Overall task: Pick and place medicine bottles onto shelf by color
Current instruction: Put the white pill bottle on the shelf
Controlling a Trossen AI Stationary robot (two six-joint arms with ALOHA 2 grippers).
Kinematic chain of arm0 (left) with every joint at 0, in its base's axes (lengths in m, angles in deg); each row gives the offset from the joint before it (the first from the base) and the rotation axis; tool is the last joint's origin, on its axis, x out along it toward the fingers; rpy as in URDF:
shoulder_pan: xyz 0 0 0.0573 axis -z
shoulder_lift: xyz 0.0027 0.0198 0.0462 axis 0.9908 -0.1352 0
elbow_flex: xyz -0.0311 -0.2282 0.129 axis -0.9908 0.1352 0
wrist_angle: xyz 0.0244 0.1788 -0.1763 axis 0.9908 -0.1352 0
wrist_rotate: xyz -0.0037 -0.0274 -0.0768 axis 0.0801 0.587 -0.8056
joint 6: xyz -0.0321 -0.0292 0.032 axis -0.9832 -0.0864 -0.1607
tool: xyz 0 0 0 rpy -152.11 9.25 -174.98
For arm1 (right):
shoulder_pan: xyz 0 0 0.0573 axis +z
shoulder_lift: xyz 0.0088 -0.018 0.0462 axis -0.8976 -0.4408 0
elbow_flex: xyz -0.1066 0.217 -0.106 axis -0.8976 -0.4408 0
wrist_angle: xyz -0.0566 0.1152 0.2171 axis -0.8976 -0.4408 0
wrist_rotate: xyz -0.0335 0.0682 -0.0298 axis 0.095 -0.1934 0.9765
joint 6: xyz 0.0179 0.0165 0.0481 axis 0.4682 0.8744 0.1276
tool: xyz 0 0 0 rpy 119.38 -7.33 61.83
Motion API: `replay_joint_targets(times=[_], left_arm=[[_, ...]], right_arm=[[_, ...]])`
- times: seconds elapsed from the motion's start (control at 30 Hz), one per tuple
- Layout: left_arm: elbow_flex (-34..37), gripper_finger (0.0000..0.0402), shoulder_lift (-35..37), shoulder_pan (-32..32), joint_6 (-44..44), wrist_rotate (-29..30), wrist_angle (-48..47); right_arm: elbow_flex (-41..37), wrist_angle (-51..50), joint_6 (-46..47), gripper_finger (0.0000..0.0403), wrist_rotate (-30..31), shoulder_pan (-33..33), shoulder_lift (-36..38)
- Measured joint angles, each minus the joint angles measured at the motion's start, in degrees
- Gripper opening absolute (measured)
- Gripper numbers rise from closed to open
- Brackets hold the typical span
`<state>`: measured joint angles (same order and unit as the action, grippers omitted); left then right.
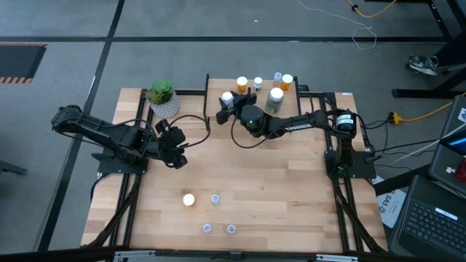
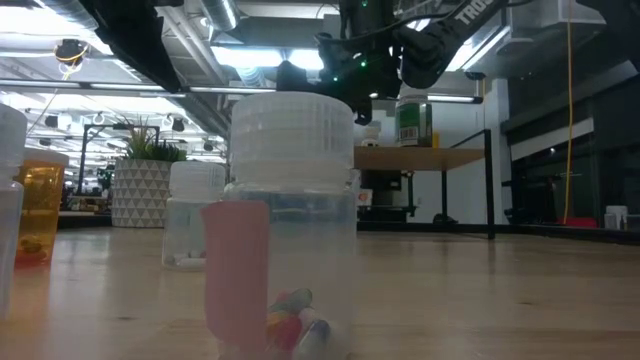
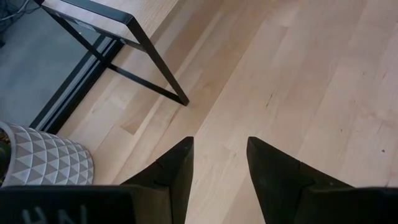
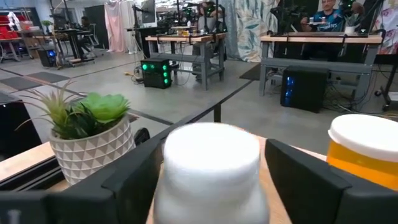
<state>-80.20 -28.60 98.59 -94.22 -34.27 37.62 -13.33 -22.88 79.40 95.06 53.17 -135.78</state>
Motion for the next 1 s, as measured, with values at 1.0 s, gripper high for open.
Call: replay_joint_targets(times=[1.0], left_arm=[[0.0, 0.0144, 0.0, 0.0, 0.0, 0.0, -0.5]], right_arm=[[0.1, 6.6, -21.2, 0.032, -0.3, 9.2, 8.7]])
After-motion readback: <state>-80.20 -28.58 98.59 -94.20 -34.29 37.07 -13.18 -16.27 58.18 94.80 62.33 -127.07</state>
